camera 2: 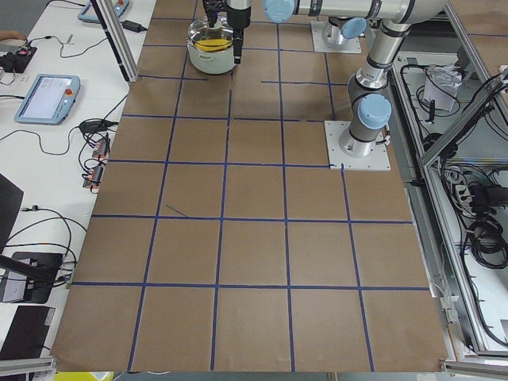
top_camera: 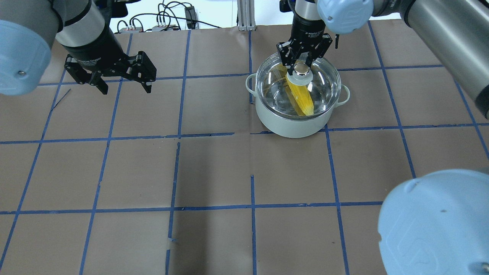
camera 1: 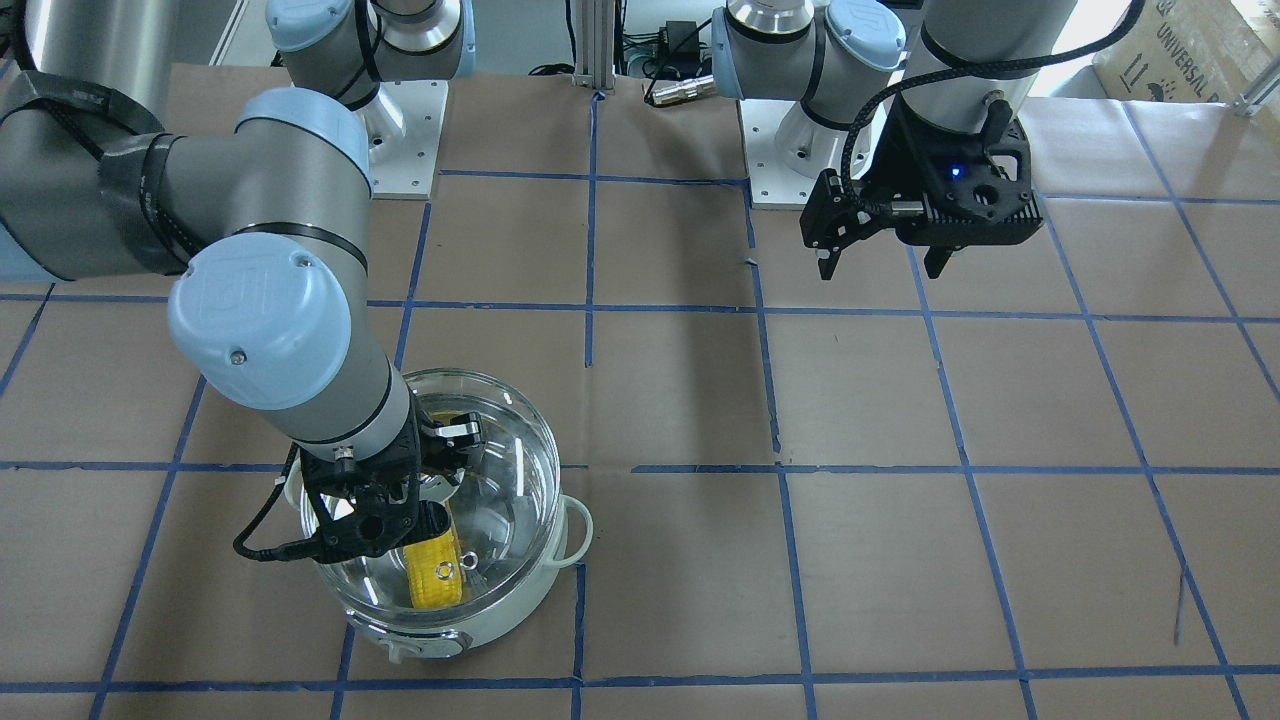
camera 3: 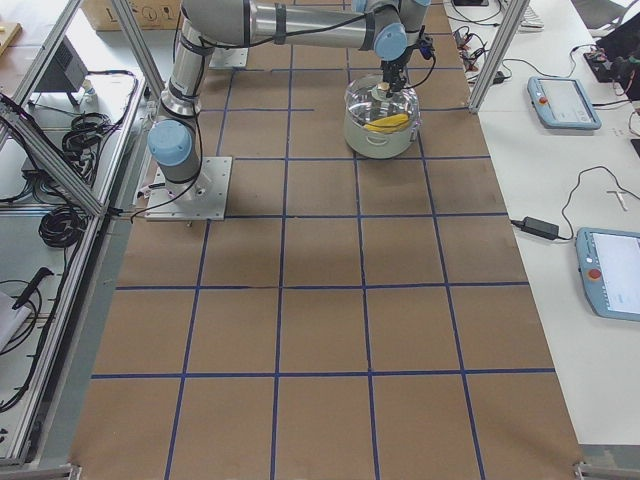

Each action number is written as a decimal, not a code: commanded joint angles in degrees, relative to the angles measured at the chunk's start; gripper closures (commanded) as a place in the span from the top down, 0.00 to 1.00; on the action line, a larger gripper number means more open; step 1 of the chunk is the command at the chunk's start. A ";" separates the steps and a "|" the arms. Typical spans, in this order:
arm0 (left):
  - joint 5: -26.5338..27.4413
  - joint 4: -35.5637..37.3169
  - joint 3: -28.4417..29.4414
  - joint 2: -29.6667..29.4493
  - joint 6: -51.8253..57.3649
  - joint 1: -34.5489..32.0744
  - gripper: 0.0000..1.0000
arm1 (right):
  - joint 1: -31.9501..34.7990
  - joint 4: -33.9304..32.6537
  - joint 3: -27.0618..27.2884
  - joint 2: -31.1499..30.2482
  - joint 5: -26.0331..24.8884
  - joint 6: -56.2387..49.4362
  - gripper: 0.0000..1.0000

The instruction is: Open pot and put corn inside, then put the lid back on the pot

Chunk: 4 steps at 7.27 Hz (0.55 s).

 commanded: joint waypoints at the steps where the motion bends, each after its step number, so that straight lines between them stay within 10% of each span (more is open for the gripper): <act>1: -0.04 -0.04 0.38 -0.15 0.03 -0.06 1.00 | 0.03 0.01 0.21 0.74 -0.07 0.06 0.34; 4: -0.04 -0.04 -0.23 -0.06 -0.06 -0.15 1.00 | -0.06 -0.08 -0.40 1.71 -0.25 -0.03 0.34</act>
